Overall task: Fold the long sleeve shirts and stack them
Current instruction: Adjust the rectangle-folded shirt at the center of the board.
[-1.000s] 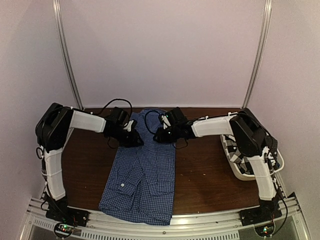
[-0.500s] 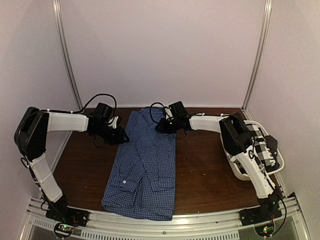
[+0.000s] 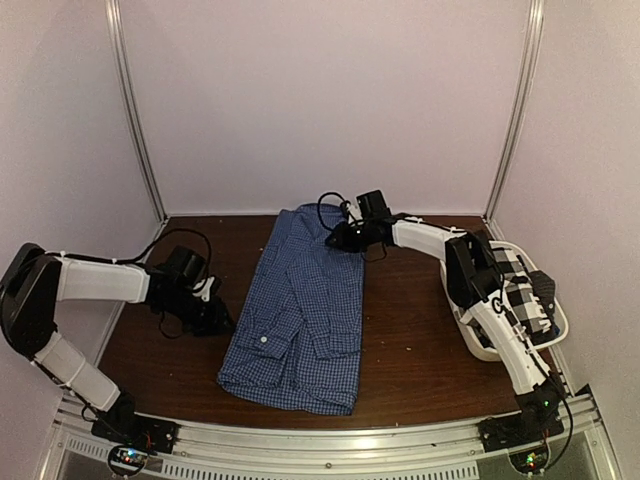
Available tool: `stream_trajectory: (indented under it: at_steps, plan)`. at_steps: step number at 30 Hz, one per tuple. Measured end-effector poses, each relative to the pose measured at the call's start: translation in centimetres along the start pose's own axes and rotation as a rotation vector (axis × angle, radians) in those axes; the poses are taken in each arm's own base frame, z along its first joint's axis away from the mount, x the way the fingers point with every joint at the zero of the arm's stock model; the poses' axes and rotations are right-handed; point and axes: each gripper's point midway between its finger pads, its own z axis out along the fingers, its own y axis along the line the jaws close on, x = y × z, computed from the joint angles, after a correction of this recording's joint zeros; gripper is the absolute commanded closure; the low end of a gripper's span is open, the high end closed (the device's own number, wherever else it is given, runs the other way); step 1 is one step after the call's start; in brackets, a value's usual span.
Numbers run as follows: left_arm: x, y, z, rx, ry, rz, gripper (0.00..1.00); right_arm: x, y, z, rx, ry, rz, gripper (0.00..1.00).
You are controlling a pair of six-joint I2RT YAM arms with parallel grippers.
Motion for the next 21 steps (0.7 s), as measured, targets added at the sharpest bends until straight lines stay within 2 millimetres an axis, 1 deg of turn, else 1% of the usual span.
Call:
stream_trajectory:
  at_steps: [6,10,12,16,18,21]
  plan:
    - [3.2,-1.0,0.0,0.013,0.043,0.016,0.65,0.2,0.1,-0.6,0.008,0.023,-0.023,0.63]
    - [5.8,-1.7,0.3,-0.005,0.098,0.037,0.68,0.5,0.8,-2.1,0.026,0.057,-0.026,0.63]
    - [6.8,-1.9,0.3,-0.012,0.117,0.044,0.69,0.6,1.7,-3.3,0.033,0.069,-0.034,0.63]
    - [8.7,-2.0,-0.2,-0.032,0.146,0.04,0.68,1.1,3.6,-6.5,0.053,0.082,-0.054,0.63]
    - [9.7,-2.5,-0.3,-0.03,0.161,0.054,0.69,2.0,4.9,-8.2,0.055,0.09,-0.069,0.63]
    - [11.1,-3.1,-0.5,-0.028,0.183,0.064,0.69,4.1,6.8,-10.3,0.053,0.107,-0.088,0.63]
